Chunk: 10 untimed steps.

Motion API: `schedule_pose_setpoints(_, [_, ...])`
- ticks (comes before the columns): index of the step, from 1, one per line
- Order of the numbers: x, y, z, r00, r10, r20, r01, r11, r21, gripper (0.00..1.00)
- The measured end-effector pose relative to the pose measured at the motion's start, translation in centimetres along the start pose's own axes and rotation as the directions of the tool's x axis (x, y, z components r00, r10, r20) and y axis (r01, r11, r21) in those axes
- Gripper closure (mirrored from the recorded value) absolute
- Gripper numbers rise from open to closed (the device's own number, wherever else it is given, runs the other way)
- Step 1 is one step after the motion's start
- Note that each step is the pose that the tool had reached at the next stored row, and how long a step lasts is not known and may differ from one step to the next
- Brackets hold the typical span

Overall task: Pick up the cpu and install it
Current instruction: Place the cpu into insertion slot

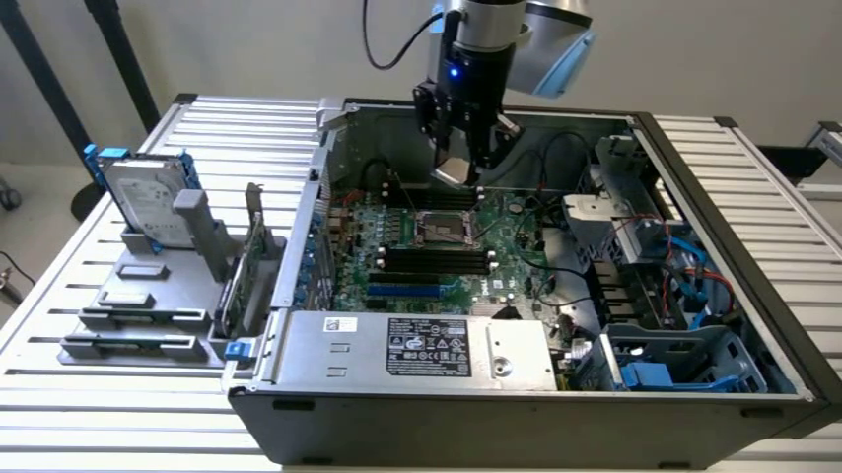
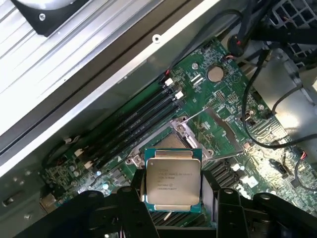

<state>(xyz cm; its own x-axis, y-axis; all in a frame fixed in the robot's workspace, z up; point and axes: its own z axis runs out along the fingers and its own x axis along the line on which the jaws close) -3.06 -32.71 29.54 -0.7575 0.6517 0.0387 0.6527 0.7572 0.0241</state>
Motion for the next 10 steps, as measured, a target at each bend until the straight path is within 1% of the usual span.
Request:
schedule_pose_setpoints(3, [-0.01,-0.01,0.26,0.9985,0.054,0.0013,-0.054,0.9985,-0.0022,0.45])
schedule_pose_setpoints(5, [-0.02,-0.01,0.44,0.9958,0.091,0.0020,-0.091,0.9958,-0.0037,0.45])
schedule_pose_setpoints(7, [-0.02,-0.02,0.62,0.9919,0.127,0.0028,-0.127,0.9919,-0.0050,0.45])
schedule_pose_setpoints(10, [-0.03,-0.02,0.90,0.9834,0.181,0.0038,-0.181,0.9834,-0.0074,0.45])
